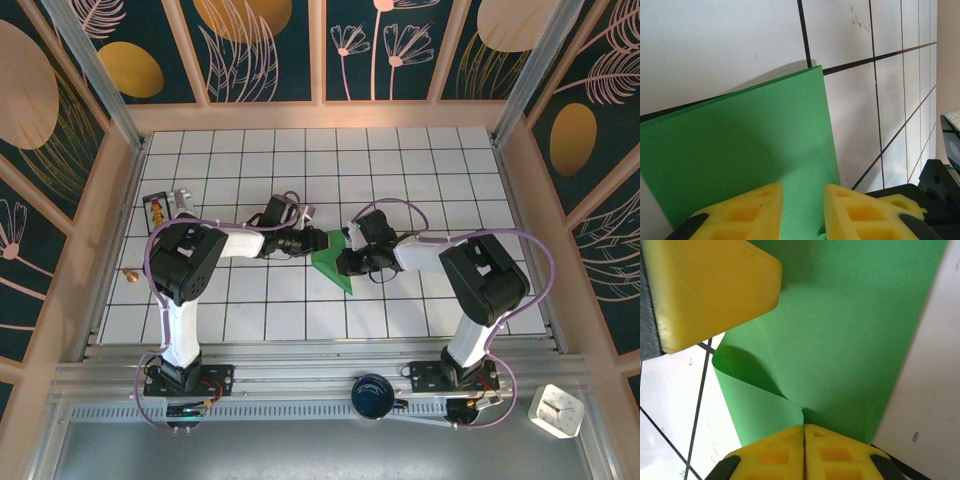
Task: Fold a paper plane with a square sheet of paper (pick it up from the middle)
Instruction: Third fold the triangle at the center of the table.
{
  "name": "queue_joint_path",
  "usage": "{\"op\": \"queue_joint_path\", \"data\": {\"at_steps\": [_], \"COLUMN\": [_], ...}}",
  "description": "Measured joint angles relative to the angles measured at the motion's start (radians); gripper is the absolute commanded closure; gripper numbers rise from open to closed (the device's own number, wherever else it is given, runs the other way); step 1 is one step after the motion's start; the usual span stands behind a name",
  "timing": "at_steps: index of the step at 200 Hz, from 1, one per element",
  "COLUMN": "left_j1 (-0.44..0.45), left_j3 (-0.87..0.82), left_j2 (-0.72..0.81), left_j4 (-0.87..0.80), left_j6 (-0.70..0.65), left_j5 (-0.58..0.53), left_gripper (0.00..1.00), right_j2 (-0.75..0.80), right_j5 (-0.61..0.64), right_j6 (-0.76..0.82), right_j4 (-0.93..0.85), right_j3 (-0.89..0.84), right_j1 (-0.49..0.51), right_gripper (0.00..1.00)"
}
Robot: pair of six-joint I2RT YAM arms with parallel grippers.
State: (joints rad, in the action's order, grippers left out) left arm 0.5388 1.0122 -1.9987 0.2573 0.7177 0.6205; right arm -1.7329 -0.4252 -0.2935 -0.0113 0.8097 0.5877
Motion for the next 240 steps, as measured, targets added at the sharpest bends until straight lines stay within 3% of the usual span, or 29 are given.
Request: {"op": "queue_joint_path", "data": {"at_steps": [240], "left_j1": [0.0], "left_j3": [0.001], "left_j2": [-0.002], "left_j4": [0.0], "left_j6": [0.0], "left_j5": [0.003], "left_gripper": [0.72], "right_j2": [0.0], "right_j5": [-0.018], "right_j6": [0.0], "right_j4": [-0.005], "right_j3": [0.009], "right_j1": [-0.004], "right_gripper": [0.92]}}
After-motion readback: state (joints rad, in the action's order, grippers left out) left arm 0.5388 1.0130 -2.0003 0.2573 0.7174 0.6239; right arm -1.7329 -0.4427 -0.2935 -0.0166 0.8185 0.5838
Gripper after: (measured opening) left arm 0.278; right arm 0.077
